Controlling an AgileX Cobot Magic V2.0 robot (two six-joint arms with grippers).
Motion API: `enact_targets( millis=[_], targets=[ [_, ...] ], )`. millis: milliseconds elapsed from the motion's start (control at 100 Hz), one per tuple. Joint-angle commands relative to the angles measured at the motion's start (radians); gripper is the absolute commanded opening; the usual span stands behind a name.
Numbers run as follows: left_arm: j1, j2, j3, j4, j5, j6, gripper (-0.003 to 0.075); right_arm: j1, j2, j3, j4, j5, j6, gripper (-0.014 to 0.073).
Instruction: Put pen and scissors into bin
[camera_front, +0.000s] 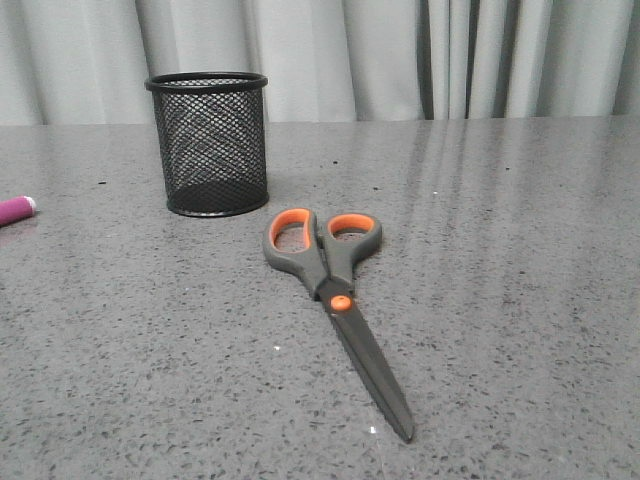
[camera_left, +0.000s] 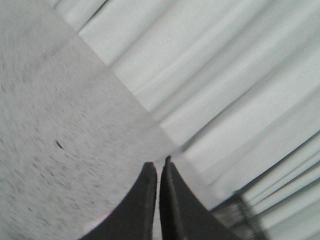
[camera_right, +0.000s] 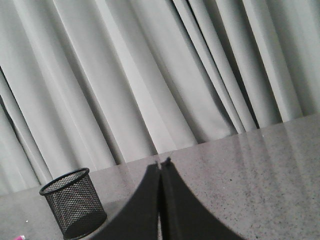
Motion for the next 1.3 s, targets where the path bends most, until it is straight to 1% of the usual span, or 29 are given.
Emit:
enact_targets(
  millis=[0,40,110,180,210,220,230,260,310,360,380,430,500,580,710,830,970,1070,1200,1290],
  targets=[
    [0.002,-0.032,0.041,-0.116,-0.018,-0.008,-0.0019,-0.008,0.0,-0.068,0.003,-0.013,0.001,-0.0065],
    [0.002,-0.032,0.037,-0.116,0.0,-0.008,-0.0018,-0.008,0.012,-0.094,0.003,0.029,0.001,-0.0065],
    [0.002,-0.032,0.005,-0.104,0.083,0.001,-0.0013,-0.008,0.047,-0.154,-0.016,0.101,0.001,-0.0064],
    [0.002,-0.023,-0.049,-0.058,0.182,0.06,0.0024,-0.008,0.096,-0.229,-0.065,0.185,0.001,-0.0048],
    [0.002,-0.012,-0.076,-0.035,0.216,0.104,0.0059,-0.008,0.126,-0.269,-0.089,0.213,0.001,-0.0027],
    [0.002,-0.005,-0.09,-0.023,0.232,0.121,0.0076,-0.008,0.132,-0.277,-0.1,0.22,0.001,-0.0012],
    [0.002,-0.005,-0.098,-0.017,0.239,0.129,0.0076,-0.008,0.138,-0.285,-0.106,0.235,0.001,-0.0004],
    [0.002,0.014,-0.137,0.015,0.273,0.165,0.012,-0.008,0.169,-0.324,-0.127,0.26,0.001,0.0031],
    [0.002,0.052,-0.196,0.069,0.311,0.196,0.0196,-0.008,0.216,-0.376,-0.156,0.295,0.001,0.0115],
    [0.002,0.112,-0.258,0.134,0.351,0.208,0.0251,-0.008,0.267,-0.424,-0.159,0.327,0.001,0.0227],
    [0.002,0.129,-0.285,0.165,0.371,0.208,0.0268,-0.008,0.29,-0.444,-0.159,0.345,0.001,0.0254],
    [0.002,0.201,-0.35,0.236,0.425,0.208,0.0287,-0.008,0.344,-0.487,-0.159,0.395,0.001,0.0348],
    [0.002,0.296,-0.437,0.335,0.497,0.208,0.0286,-0.008,0.42,-0.543,-0.159,0.474,-0.007,0.041],
    [-0.029,0.374,-0.506,0.419,0.509,0.206,0.0285,-0.008,0.493,-0.584,-0.159,0.533,-0.038,0.0414],
    [-0.067,0.516,-0.597,0.477,0.571,0.206,0.0285,-0.008,0.555,-0.609,-0.159,0.538,-0.038,0.0414],
    [-0.078,0.659,-0.687,0.571,0.671,0.206,0.0286,-0.008,0.559,-0.611,-0.159,0.534,-0.038,0.0414],
    [-0.098,0.821,-0.808,0.727,0.764,0.204,0.0286,-0.008,0.559,-0.611,-0.159,0.536,-0.038,0.0414],
    [-0.118,0.936,-0.905,0.839,0.855,0.197,0.0285,-0.008,0.559,-0.611,-0.159,0.539,-0.038,0.0414],
    [-0.149,1.092,-1.027,0.946,0.934,0.148,0.0285,-0.008,0.559,-0.611,-0.159,0.539,-0.038,0.0414],
    [-0.176,1.178,-1.088,1.013,0.969,0.143,0.0285,-0.008,0.559,-0.611,-0.159,0.539,-0.038,0.0414]
  ],
)
